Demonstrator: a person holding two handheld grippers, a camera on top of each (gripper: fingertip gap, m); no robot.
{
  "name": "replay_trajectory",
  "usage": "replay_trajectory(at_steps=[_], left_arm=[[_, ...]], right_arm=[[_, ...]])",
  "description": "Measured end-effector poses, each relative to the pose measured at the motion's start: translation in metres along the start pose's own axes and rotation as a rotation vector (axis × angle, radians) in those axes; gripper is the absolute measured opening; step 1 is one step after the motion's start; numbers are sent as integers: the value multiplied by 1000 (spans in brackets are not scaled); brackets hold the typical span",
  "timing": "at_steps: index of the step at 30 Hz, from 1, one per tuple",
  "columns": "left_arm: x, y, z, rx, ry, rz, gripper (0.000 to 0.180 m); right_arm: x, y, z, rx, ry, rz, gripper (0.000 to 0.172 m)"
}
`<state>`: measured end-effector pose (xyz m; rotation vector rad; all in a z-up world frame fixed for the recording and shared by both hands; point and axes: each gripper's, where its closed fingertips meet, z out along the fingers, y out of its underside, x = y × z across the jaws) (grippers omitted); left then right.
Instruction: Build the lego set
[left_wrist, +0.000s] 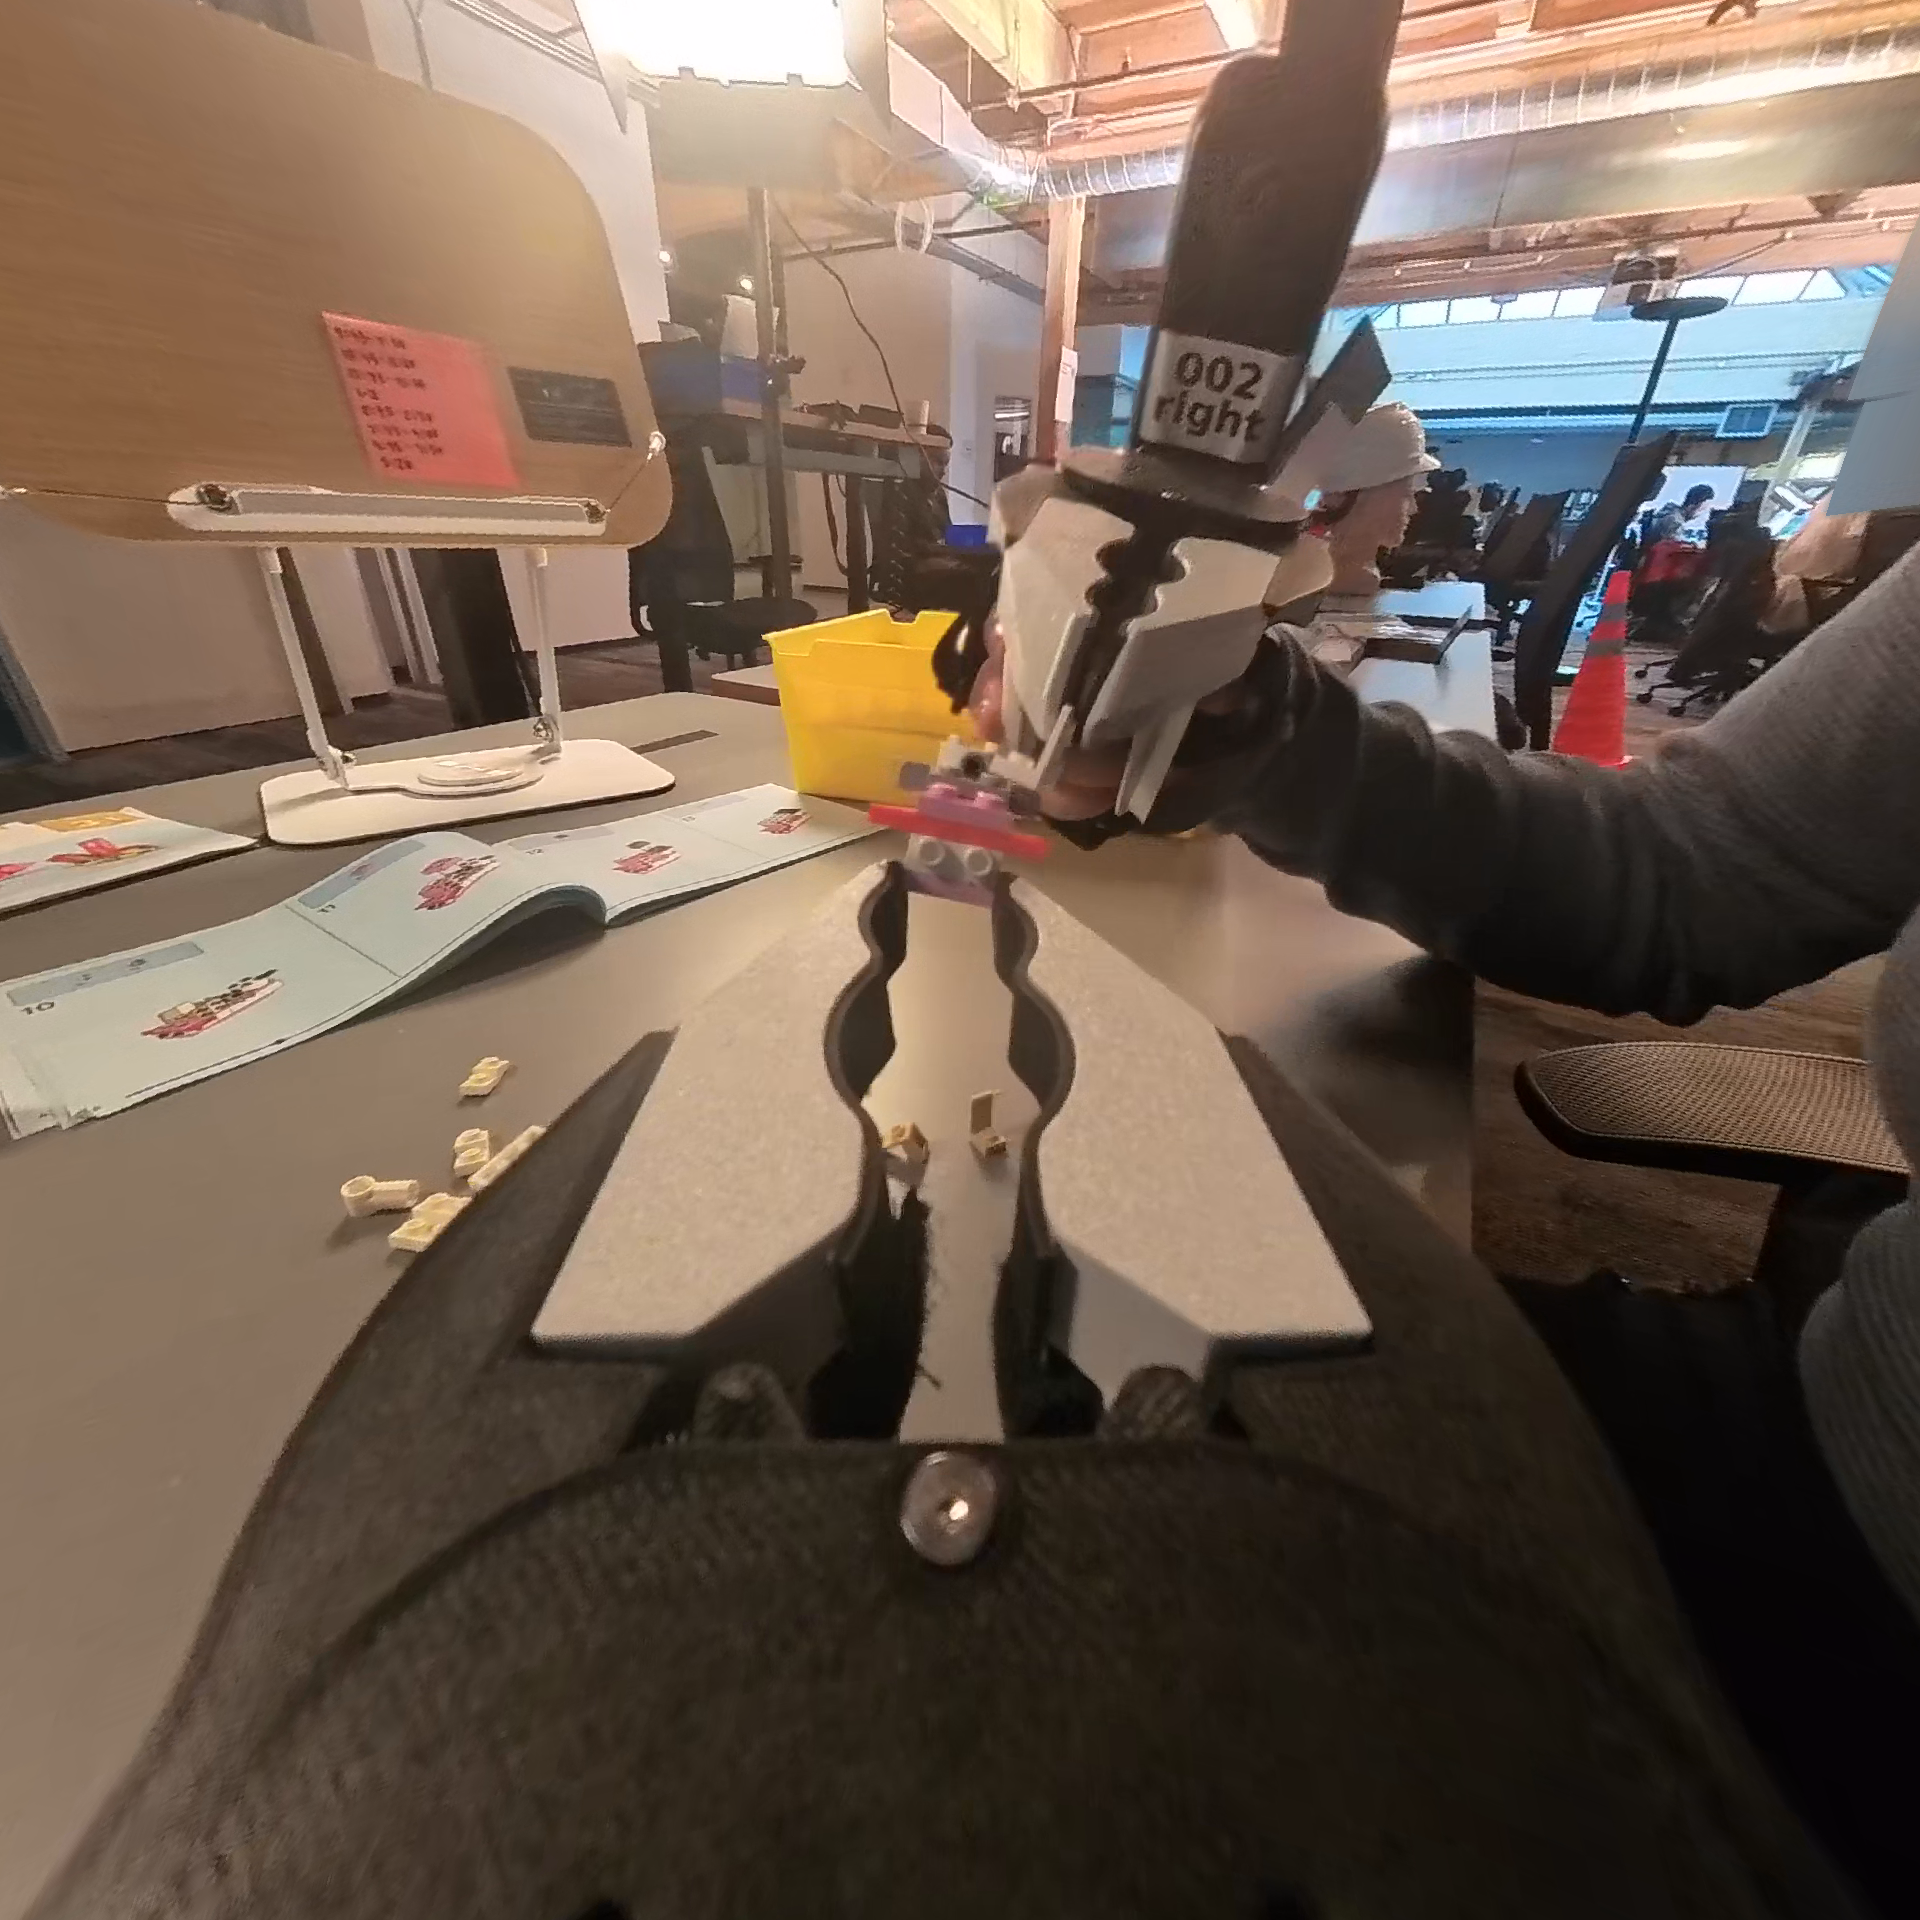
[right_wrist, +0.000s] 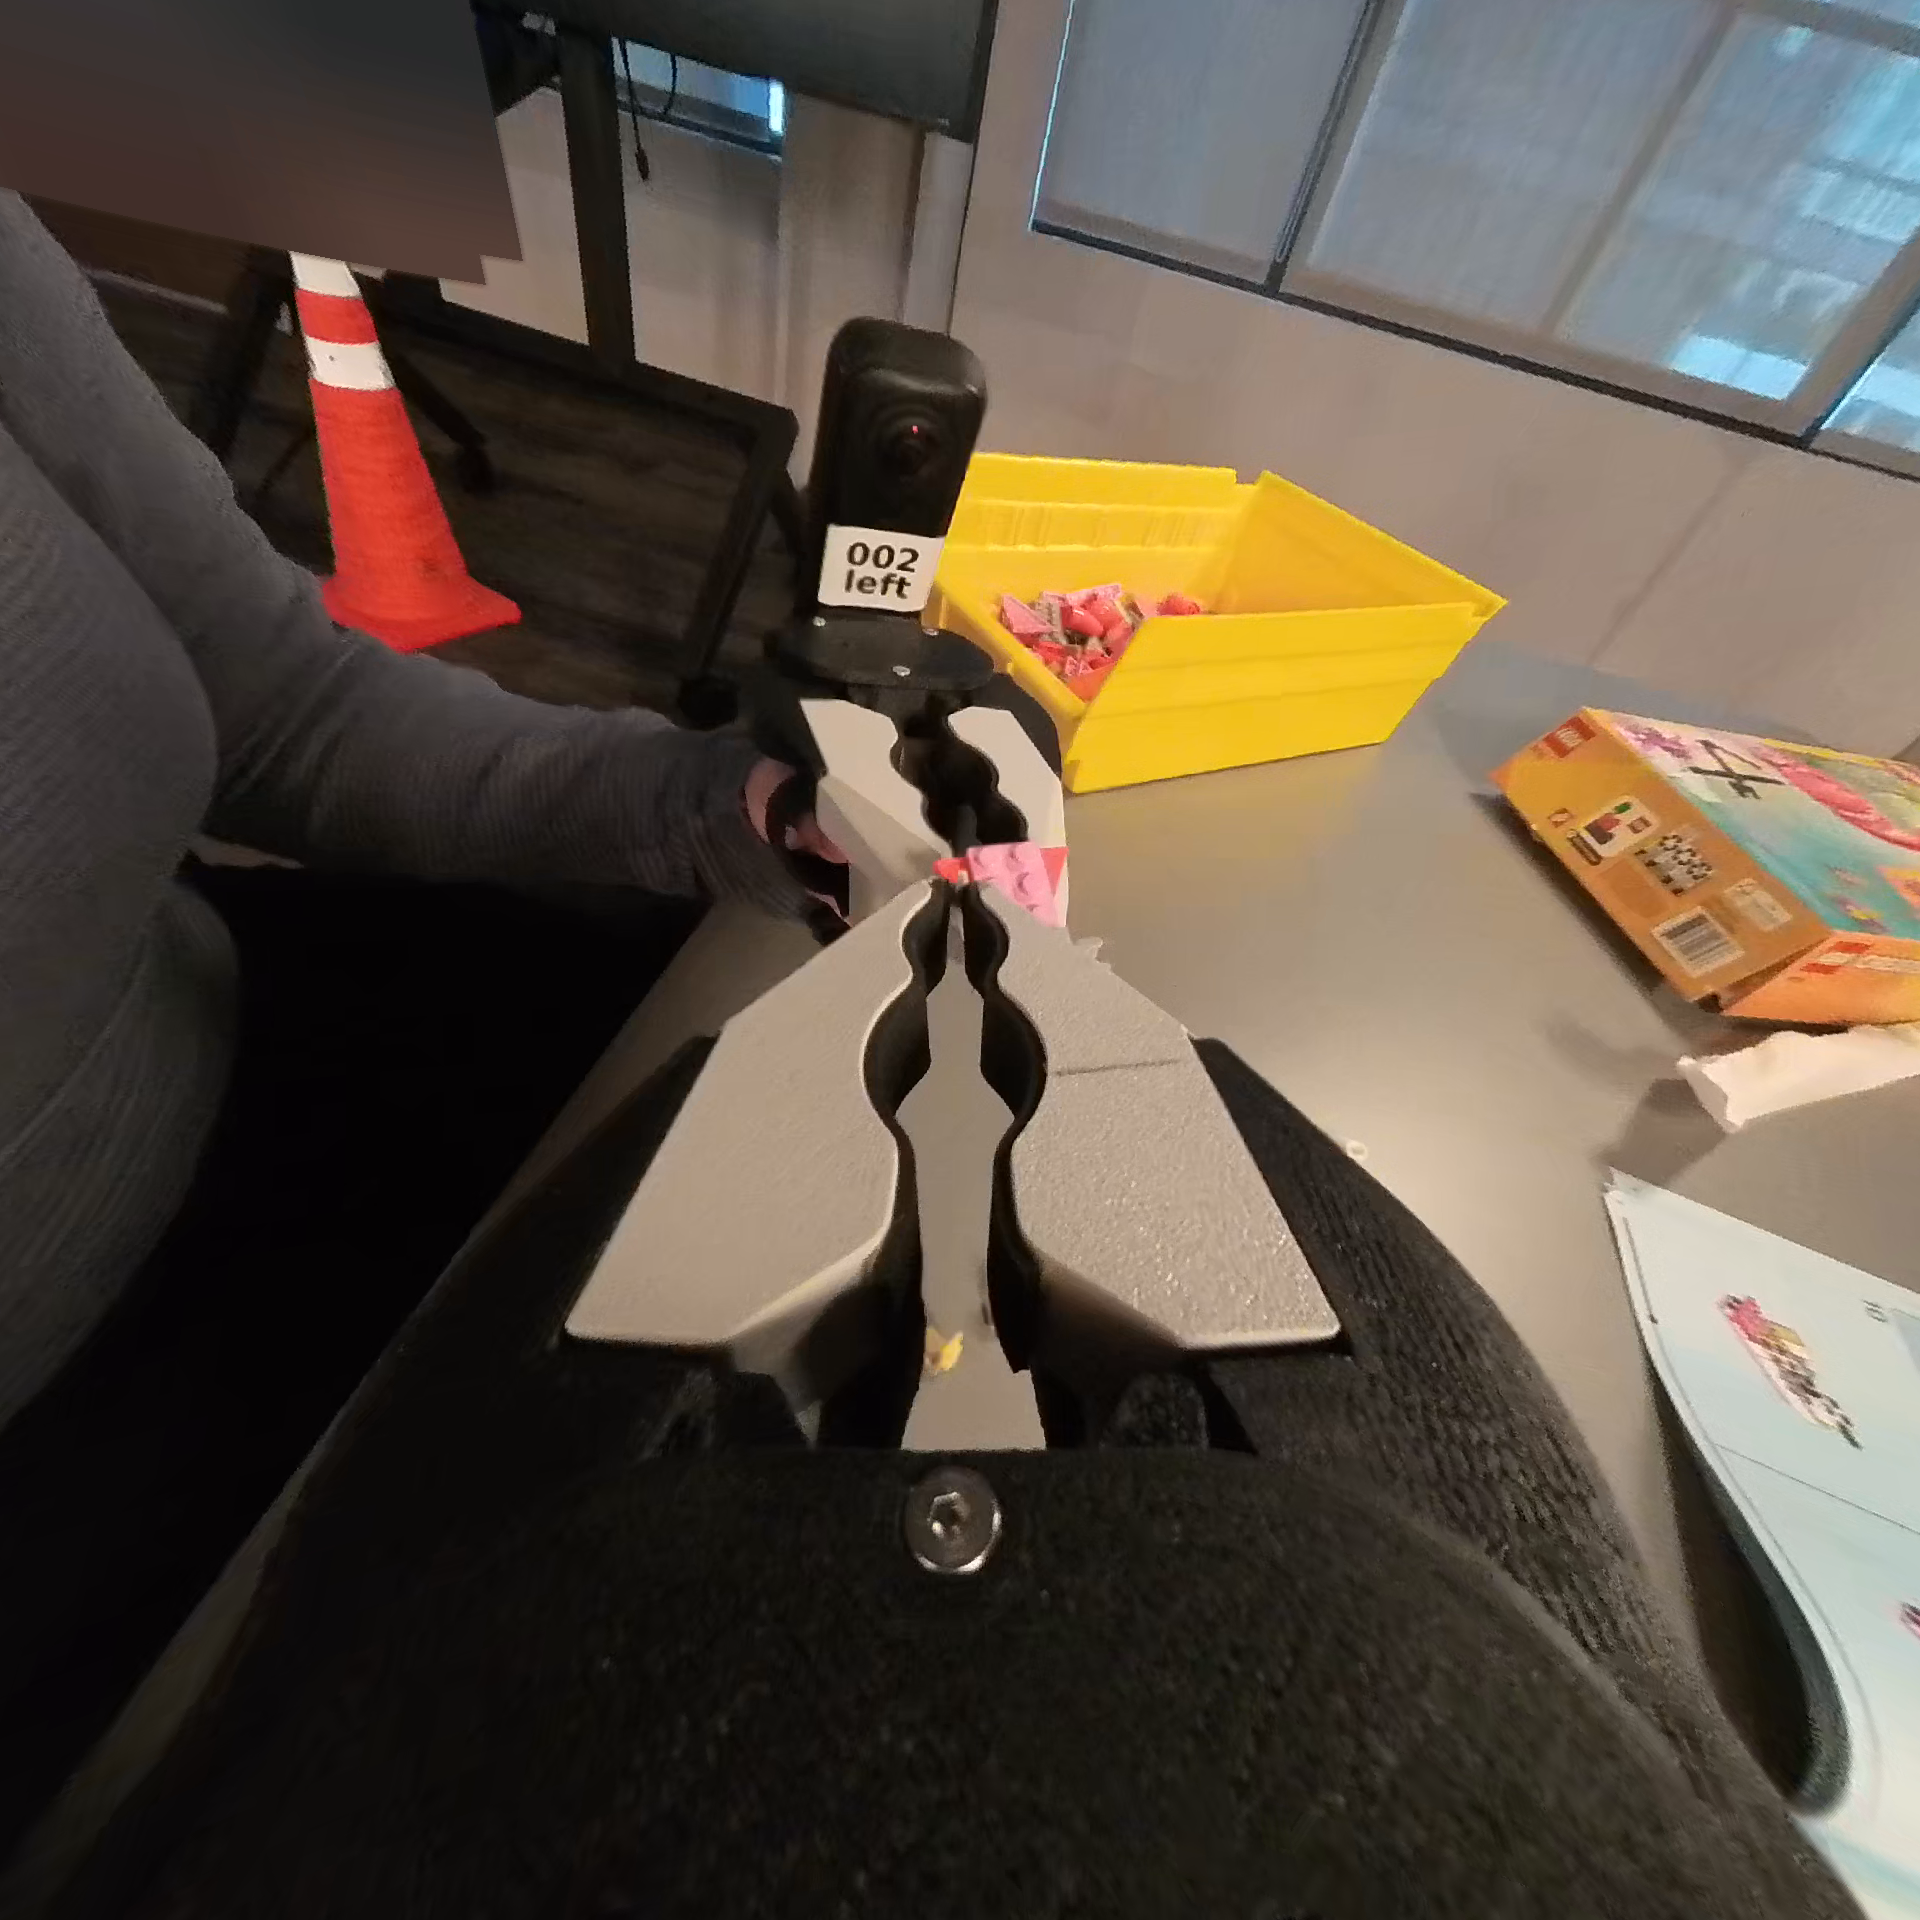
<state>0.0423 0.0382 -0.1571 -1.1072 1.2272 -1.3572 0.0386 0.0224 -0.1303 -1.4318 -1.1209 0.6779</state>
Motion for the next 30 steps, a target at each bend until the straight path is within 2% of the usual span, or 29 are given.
replay_trajectory(at_steps=[15,21,30], left_arm=[[3,3,1,-22,28,-10,15],[3,-6,-3,44,66,-87,15],[2,-7,-4,54,70,-105,14]], right_arm=[[-1,7,-1,49,-60,84,0],[2,15,-3,72,-62,142,0],[2,15,4,193,-132,291,0]])
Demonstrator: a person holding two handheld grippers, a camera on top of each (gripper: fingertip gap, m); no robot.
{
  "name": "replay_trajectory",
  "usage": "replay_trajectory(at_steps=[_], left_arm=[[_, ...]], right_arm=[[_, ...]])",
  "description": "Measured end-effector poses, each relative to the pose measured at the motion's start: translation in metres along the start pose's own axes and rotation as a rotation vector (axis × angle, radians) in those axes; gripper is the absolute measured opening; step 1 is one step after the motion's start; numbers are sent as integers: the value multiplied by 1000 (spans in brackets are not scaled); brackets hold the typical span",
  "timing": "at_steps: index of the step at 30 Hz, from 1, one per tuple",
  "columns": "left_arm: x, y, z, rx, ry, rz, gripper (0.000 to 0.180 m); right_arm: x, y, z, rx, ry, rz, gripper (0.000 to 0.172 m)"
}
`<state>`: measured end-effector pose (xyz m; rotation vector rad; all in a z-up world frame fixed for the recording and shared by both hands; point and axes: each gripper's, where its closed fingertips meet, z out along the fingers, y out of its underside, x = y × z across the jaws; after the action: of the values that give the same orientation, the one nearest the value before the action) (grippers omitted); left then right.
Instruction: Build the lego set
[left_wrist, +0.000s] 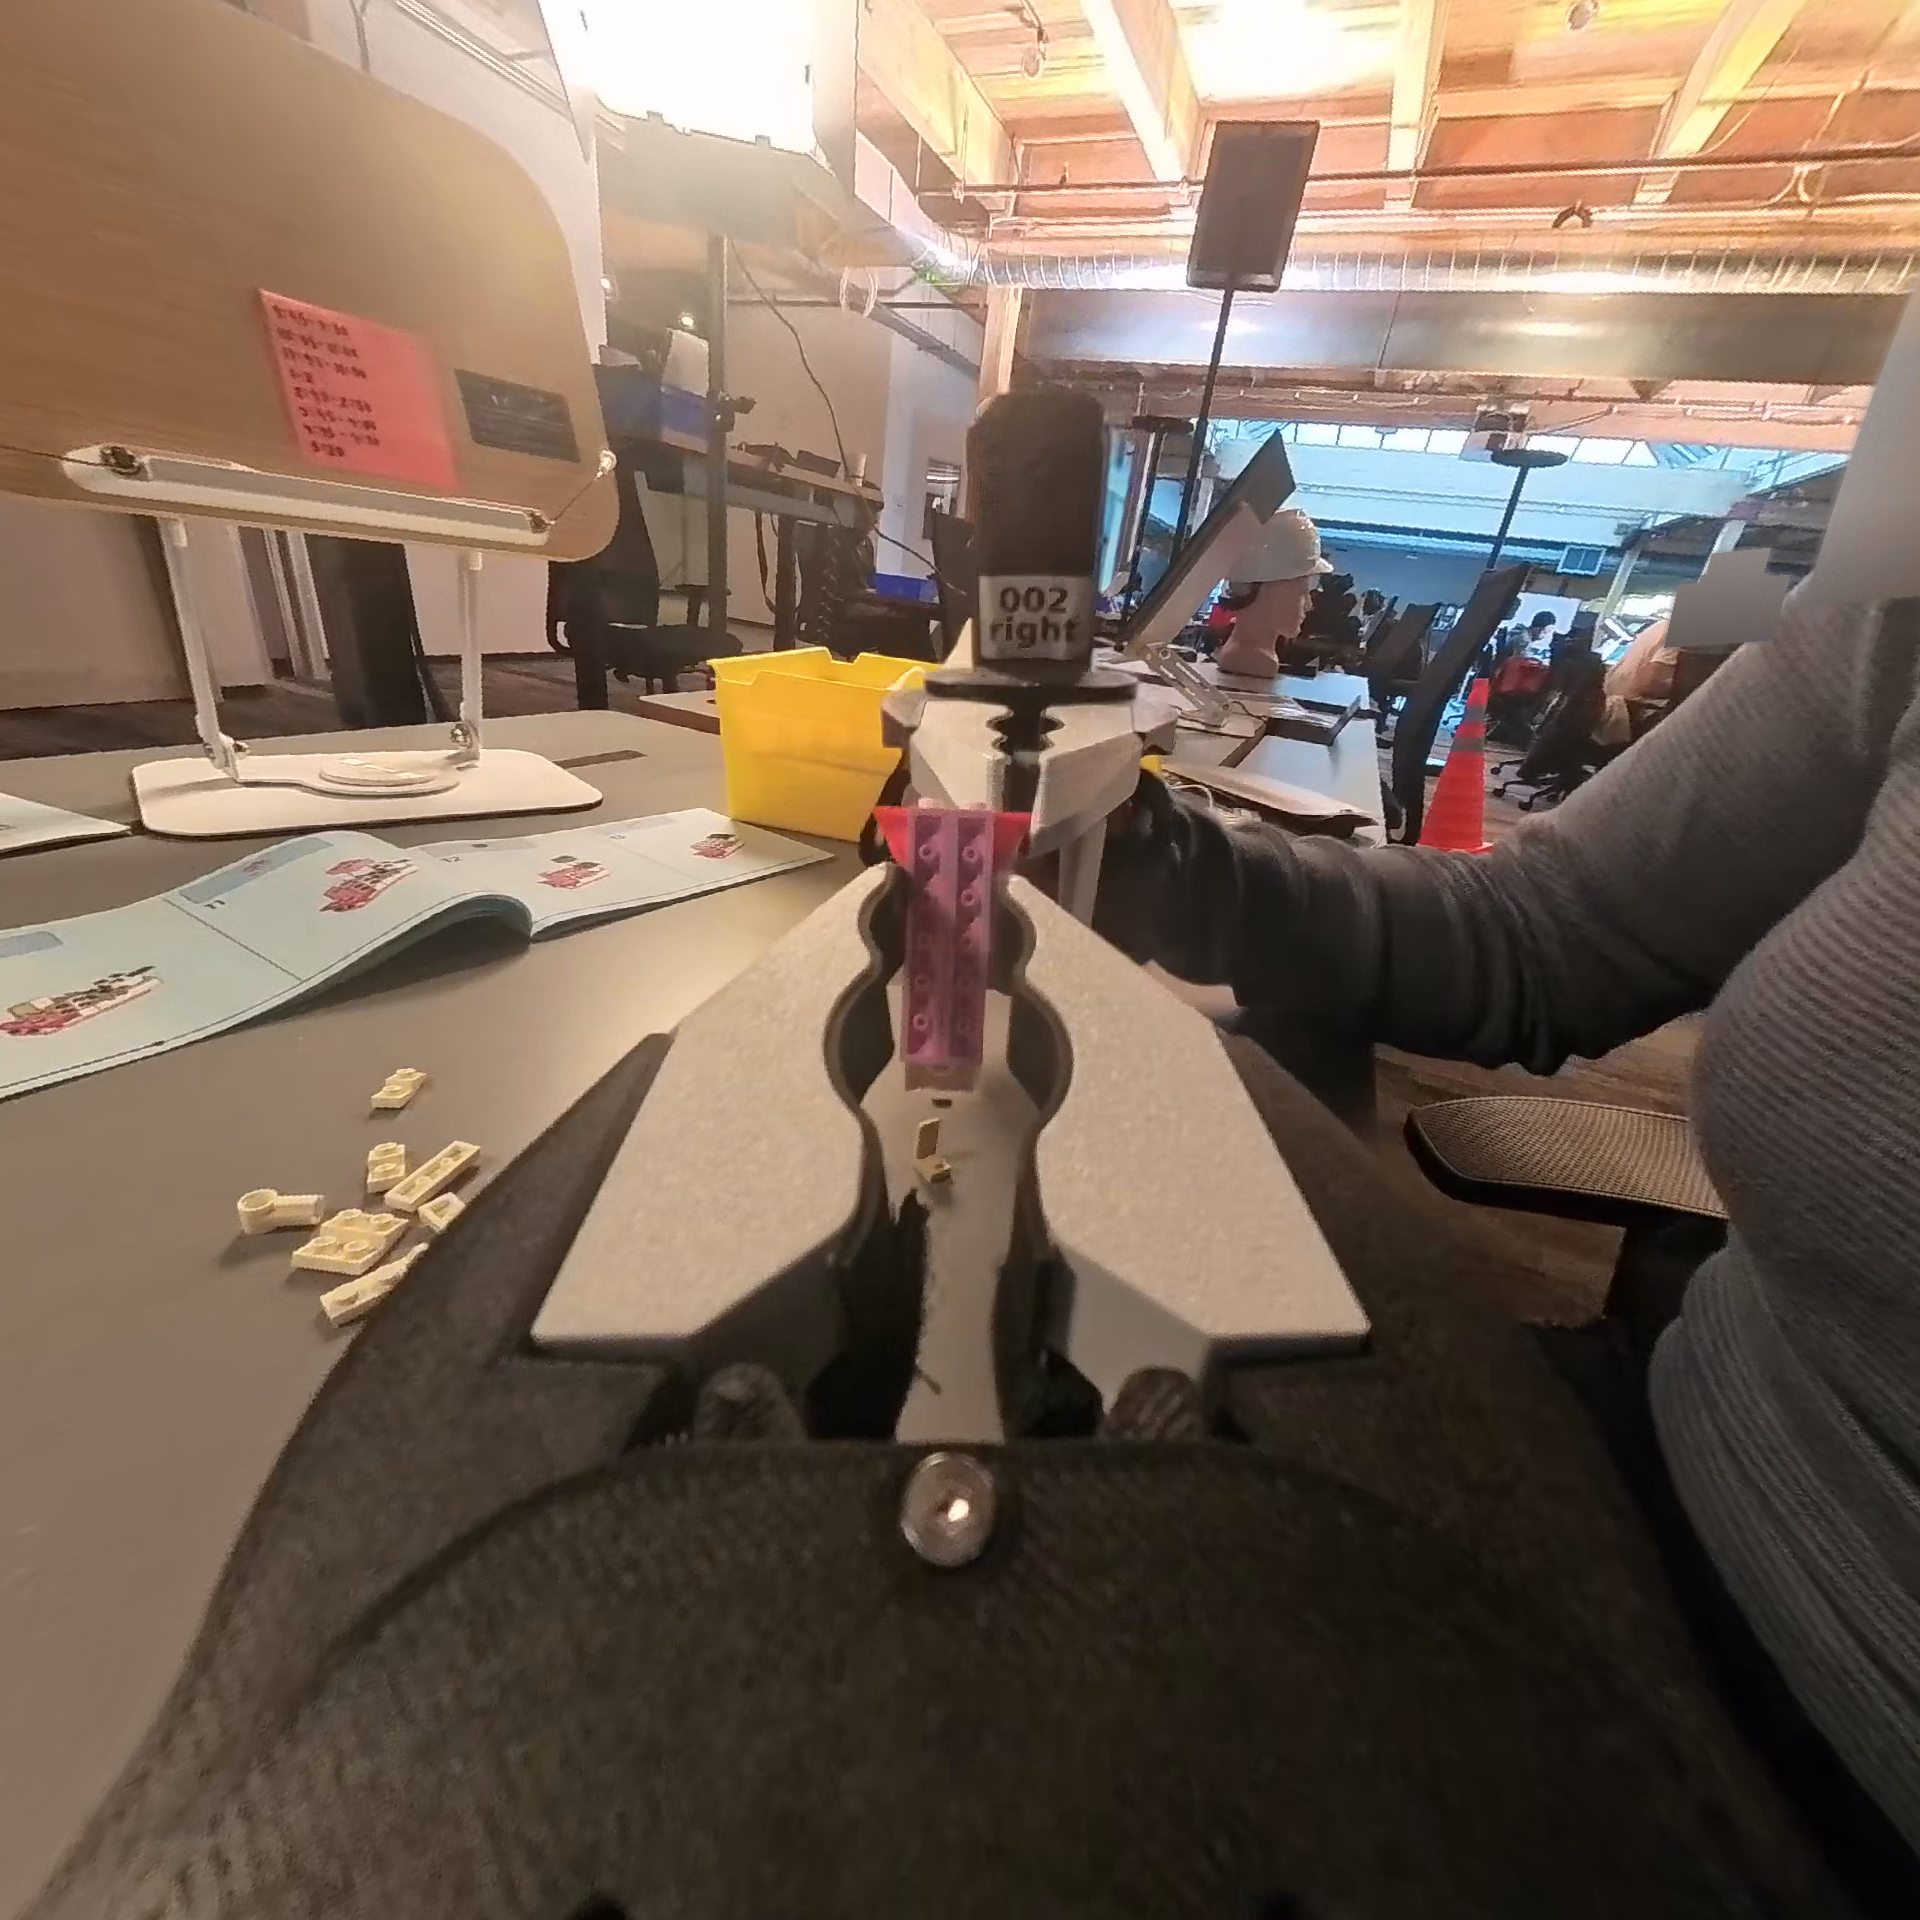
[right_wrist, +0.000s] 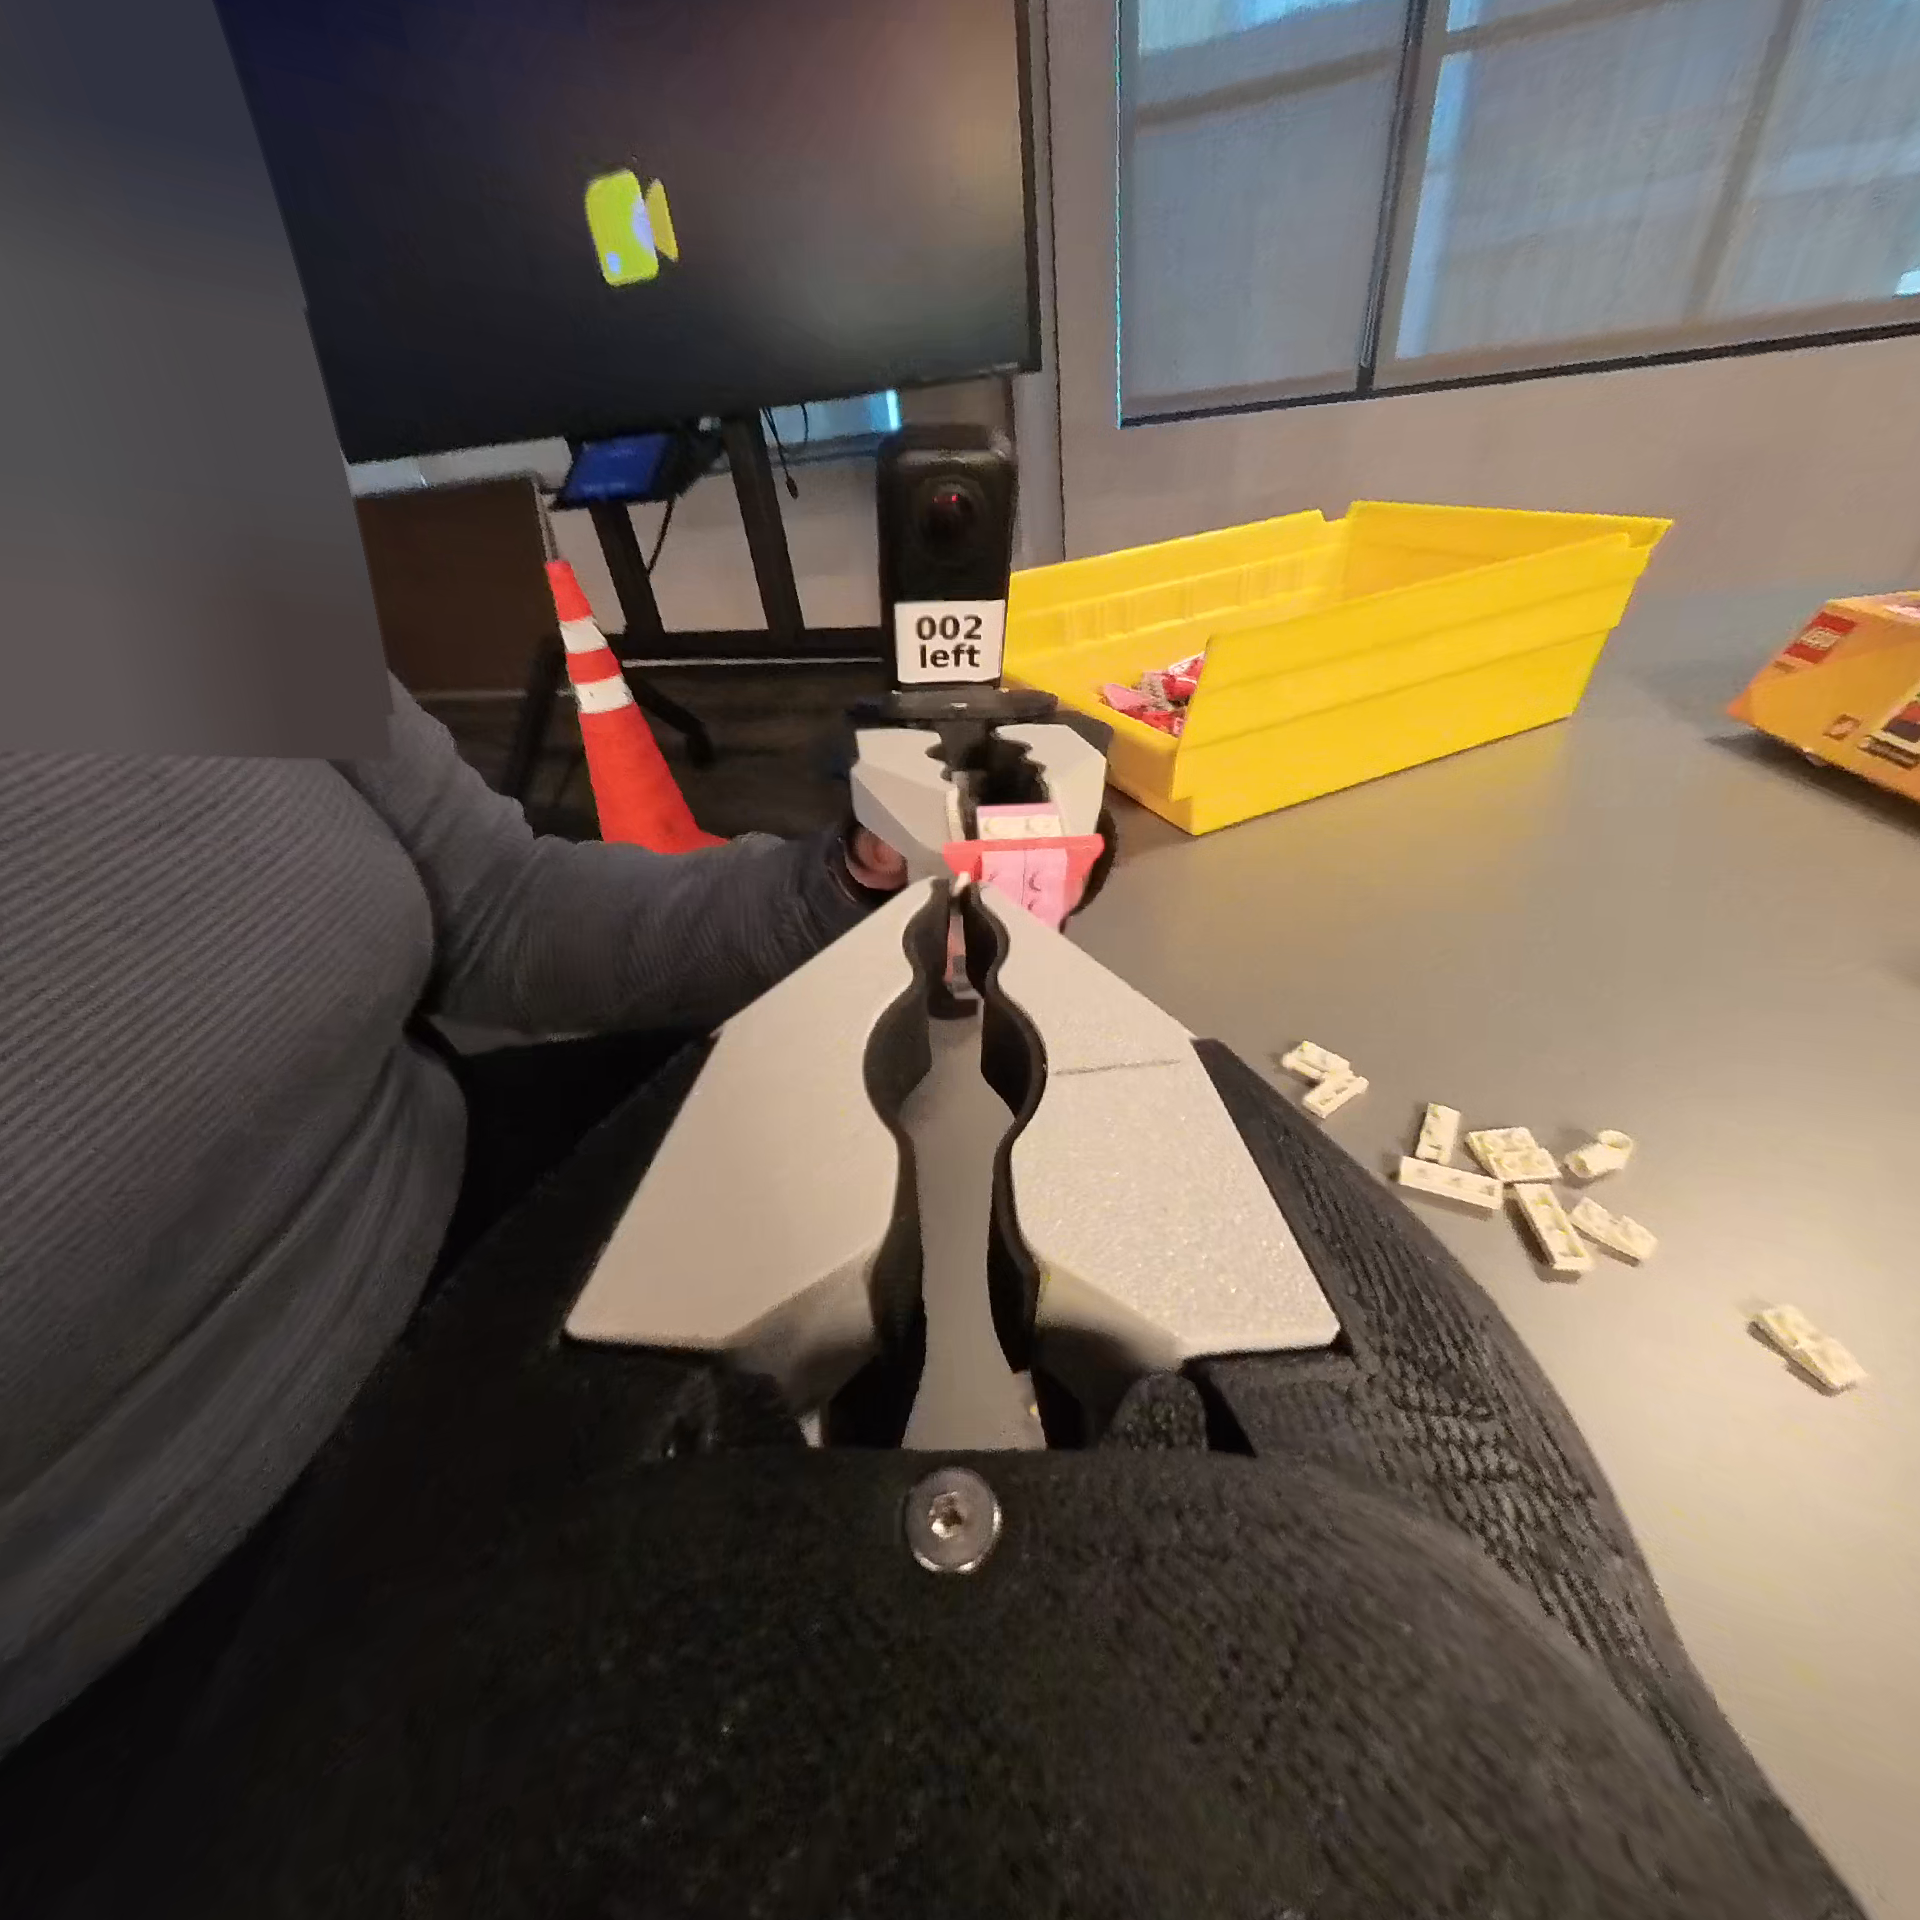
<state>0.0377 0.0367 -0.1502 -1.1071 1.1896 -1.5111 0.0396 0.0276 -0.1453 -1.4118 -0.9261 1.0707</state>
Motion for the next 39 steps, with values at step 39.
replay_trajectory(at_steps=[39], left_arm=[[-42,103,-18,-1330,-171,63,34]], right_arm=[[46,9,-50,-32,223,78,0]])
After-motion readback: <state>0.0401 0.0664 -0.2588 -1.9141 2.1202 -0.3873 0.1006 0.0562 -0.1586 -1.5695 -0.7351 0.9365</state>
